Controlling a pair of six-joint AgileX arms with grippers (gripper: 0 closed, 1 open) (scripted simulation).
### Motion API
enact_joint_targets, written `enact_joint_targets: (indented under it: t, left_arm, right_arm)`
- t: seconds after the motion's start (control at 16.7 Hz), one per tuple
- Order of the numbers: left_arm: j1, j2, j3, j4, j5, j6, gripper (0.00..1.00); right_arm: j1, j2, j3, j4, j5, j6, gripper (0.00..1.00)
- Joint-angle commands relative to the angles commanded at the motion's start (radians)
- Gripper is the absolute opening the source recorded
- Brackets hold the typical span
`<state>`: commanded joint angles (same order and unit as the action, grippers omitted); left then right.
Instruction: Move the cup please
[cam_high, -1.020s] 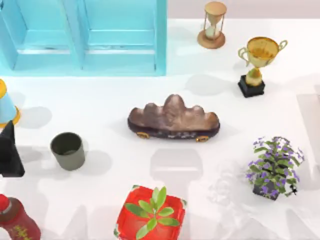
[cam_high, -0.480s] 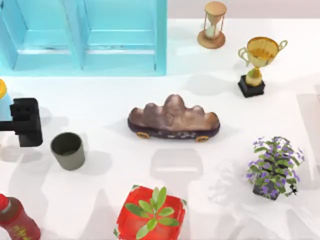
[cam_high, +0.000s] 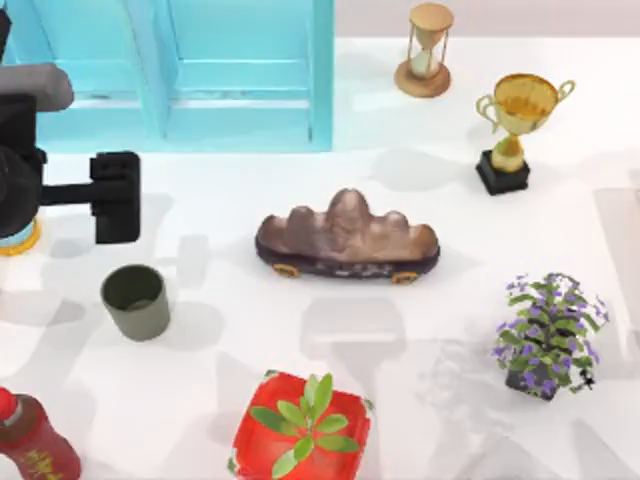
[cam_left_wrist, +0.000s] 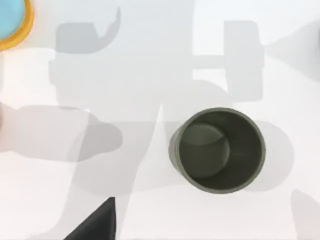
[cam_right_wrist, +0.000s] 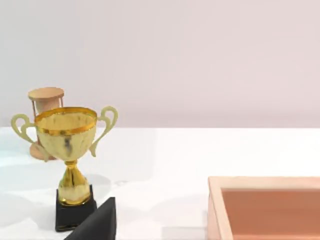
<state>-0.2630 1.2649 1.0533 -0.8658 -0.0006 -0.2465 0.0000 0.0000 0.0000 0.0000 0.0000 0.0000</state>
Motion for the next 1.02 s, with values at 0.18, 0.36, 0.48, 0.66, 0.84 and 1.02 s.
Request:
enact_joint_targets:
  t: [0.18, 0.36, 0.48, 0.66, 0.84, 1.02]
  left_arm:
    - [-0.038, 0.176, 0.148, -0.122, 0.000, -0.036, 1.00]
    - [-0.073, 0.347, 0.290, -0.238, 0.000, -0.068, 1.00]
    - [-0.093, 0.444, 0.371, -0.305, -0.001, -0.087, 1.00]
    - [-0.114, 0.544, 0.454, -0.373, -0.001, -0.107, 1.00]
    - [-0.122, 0.581, 0.486, -0.399, 0.000, -0.114, 1.00]
    - [-0.122, 0.581, 0.486, -0.399, 0.000, -0.114, 1.00]
  right_arm:
    - [0.000, 0.000, 0.000, 0.000, 0.000, 0.000, 1.00]
    - [0.000, 0.000, 0.000, 0.000, 0.000, 0.000, 1.00]
    - [0.000, 0.000, 0.000, 0.000, 0.000, 0.000, 1.00]
    - [0.000, 0.000, 0.000, 0.000, 0.000, 0.000, 1.00]
    - [0.000, 0.000, 0.000, 0.000, 0.000, 0.000, 1.00]
    - [0.000, 0.000, 0.000, 0.000, 0.000, 0.000, 1.00]
